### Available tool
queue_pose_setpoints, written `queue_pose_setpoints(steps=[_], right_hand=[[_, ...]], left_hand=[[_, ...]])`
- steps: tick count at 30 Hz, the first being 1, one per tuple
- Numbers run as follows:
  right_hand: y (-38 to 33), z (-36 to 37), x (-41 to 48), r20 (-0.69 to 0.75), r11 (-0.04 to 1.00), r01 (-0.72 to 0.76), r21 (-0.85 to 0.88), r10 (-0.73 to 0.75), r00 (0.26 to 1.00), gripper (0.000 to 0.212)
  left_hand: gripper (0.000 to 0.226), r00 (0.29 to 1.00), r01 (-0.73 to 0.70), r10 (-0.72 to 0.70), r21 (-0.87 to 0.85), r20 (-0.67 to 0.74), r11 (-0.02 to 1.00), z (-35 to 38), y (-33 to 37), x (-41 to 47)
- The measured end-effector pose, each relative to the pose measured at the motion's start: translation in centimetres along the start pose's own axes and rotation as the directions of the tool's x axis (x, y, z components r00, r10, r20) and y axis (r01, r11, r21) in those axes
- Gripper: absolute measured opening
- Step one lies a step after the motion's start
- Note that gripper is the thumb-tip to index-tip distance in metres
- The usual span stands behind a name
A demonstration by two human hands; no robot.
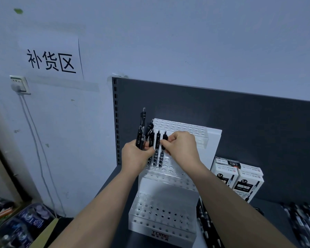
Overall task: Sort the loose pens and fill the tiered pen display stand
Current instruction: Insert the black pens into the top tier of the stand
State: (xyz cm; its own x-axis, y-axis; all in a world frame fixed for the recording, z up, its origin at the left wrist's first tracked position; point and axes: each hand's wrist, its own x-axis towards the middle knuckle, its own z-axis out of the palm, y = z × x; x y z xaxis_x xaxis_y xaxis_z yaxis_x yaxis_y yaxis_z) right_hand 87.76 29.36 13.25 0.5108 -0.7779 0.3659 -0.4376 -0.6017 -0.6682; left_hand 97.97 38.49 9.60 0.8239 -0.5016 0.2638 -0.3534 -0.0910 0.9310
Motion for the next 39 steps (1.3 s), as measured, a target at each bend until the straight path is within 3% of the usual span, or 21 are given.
queue_pose_setpoints(steps=[8, 12, 17, 21, 25, 29, 33, 39], right_hand=[[-0.1, -0.1, 0.1, 0.002, 0.998, 0.003, -0.061, -0.003, 1.0, 0.031], [0.2, -0.6, -0.3, 0.007, 0.998, -0.004, -0.061, 0.004, 1.0, 0.015], [-0.3, -2.6, -1.3, 0.008, 0.98, 0.002, 0.201, -0.004, 1.0, 0.006], [-2.2, -4.1, -2.7, 0.189, 0.852, -0.025, 0.522, -0.087, 0.978, 0.016], [-2.3, -4.3, -3.3, 0.326, 0.823, -0.057, 0.565, -0.16, 0.932, 0.008], [-1.1, -5.2, -2.3, 0.142, 0.806, -0.061, 0.588, -0.029, 0.989, 0.007], [-0.1, -6.0, -1.4, -0.106, 0.908, 0.029, 0.417, 0.017, 0.994, 0.011], [0.5, -3.5, -1.1, -0.11, 0.969, 0.072, 0.236, -0.047, 0.993, 0.022]], left_hand=[[0.019, 1.0, 0.014, -0.014, -0.013, 0.016, 1.0, -0.1, -0.3, 0.2], [0.012, 0.998, -0.037, 0.038, -0.014, 0.051, 0.999, -1.0, -0.5, -0.5], [0.034, 0.983, -0.084, 0.106, -0.142, 0.152, 0.986, -2.6, 0.5, -3.1], [0.029, 0.939, -0.074, 0.141, -0.217, 0.312, 0.973, -2.7, 1.6, -4.8], [0.033, 0.902, -0.128, 0.183, -0.162, 0.39, 0.978, -2.4, 2.2, -5.8], [0.028, 0.964, -0.086, 0.114, -0.123, 0.239, 0.989, -2.3, 0.8, -5.1], [0.016, 0.984, -0.023, 0.047, -0.142, 0.17, 0.99, -2.3, -0.1, -4.5], [0.016, 0.99, -0.05, 0.058, -0.067, 0.127, 0.996, -2.0, -0.1, -4.2]])
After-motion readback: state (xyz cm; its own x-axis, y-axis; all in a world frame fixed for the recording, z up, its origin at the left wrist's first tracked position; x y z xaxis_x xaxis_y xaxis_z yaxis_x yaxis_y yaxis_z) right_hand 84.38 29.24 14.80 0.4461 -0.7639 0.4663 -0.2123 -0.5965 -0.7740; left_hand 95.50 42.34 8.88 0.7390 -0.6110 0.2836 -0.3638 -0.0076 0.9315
